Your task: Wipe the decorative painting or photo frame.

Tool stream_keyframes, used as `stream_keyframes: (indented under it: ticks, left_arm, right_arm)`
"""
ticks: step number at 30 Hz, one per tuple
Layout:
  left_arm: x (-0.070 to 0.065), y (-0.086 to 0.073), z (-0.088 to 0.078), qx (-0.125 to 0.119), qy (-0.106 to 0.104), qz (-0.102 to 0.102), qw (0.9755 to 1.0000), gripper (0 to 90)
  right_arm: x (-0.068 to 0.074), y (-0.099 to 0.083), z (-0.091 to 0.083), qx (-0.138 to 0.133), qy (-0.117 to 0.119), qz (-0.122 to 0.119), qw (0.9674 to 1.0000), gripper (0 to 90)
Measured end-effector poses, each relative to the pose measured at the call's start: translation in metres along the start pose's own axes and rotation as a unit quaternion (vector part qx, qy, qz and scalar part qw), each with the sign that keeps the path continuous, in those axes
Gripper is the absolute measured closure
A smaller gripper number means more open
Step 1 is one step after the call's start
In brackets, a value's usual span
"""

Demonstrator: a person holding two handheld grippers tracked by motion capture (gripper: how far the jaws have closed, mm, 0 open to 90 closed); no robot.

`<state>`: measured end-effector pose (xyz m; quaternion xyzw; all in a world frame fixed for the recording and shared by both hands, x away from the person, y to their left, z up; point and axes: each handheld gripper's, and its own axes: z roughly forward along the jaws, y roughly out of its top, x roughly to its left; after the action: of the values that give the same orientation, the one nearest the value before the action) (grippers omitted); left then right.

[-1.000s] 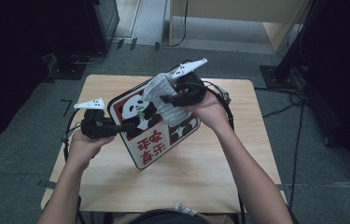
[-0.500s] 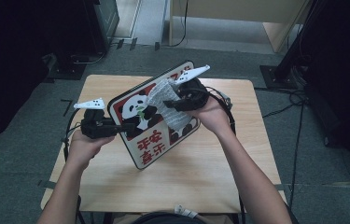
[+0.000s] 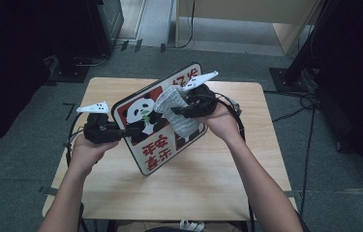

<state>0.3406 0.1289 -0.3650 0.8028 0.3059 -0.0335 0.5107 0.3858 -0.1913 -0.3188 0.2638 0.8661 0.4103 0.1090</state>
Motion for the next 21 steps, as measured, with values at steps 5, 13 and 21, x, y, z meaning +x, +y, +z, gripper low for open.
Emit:
stream_keyframes:
  ticks: [5, 13, 21]
  left_arm:
    - [0.0, 0.0, 0.0, 0.0, 0.0, -0.001, 1.0, 76.2]
    - [0.0, 0.0, 0.0, 0.0, -0.001, -0.001, 1.0, 76.1]
    - [0.0, 0.001, 0.0, 0.0, 0.0, 0.0, 1.0, 76.1]
  right_arm:
    - [-0.002, -0.006, 0.002, -0.001, 0.003, 0.005, 1.0, 64.8]
    - [0.0, -0.015, 0.006, 0.006, 0.002, 0.013, 0.9999, 64.8]
    - [-0.001, -0.024, 0.01, 0.007, 0.005, 0.02, 0.9998, 64.8]
